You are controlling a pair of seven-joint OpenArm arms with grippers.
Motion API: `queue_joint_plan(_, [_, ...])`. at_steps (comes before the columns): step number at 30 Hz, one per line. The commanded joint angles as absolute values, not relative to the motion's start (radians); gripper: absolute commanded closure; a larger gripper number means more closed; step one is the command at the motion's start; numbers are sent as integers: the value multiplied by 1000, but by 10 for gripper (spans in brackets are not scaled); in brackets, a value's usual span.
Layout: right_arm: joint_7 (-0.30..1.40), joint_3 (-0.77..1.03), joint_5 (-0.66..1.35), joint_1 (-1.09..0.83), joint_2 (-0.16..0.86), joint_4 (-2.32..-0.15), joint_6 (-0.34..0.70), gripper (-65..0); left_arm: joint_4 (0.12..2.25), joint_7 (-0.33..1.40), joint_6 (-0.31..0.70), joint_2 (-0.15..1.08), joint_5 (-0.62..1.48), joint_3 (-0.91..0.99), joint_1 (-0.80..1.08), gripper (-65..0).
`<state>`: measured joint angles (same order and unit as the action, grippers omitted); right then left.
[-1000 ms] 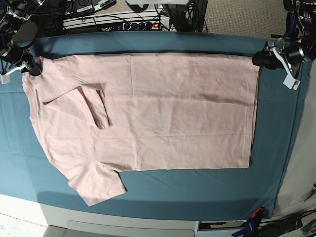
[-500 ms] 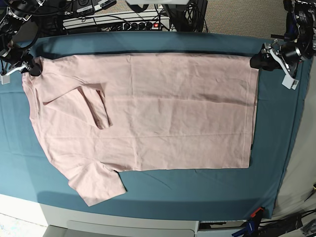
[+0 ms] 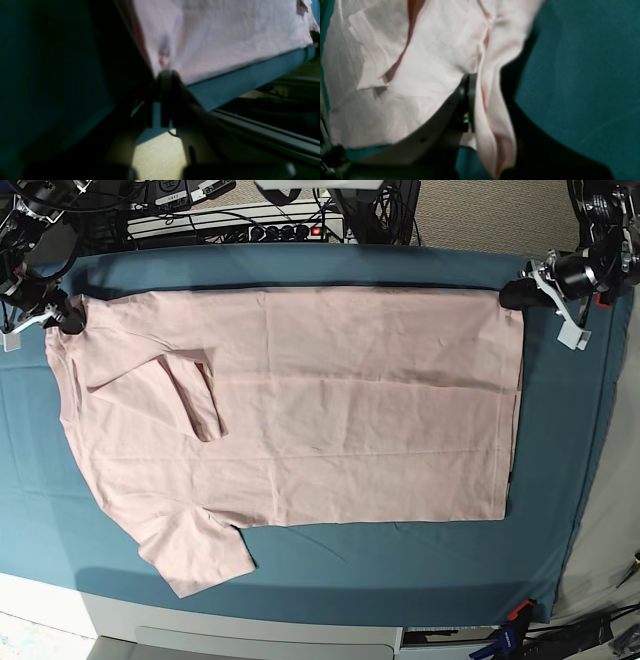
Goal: Fold the T-shirt properly
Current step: 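Pull the edge taut, release, and raise both grippers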
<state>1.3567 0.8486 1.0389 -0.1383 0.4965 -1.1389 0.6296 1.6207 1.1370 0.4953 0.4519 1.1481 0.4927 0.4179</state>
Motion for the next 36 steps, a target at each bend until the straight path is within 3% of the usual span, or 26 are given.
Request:
queue_joint_plan(1, [1364, 852, 1050, -133, 524, -1150, 640, 0, 1631, 1131, 499, 471, 1152, 500, 419, 0])
queue_joint_plan(15, [1396, 853, 1051, -194, 527, -1150, 640, 0, 1641, 1153, 499, 488, 1169, 501, 550, 0])
queue_joint_plan(36, [1396, 917, 1079, -305, 576, -1151, 641, 0, 1644, 1166, 500, 515, 1171, 502, 590, 0])
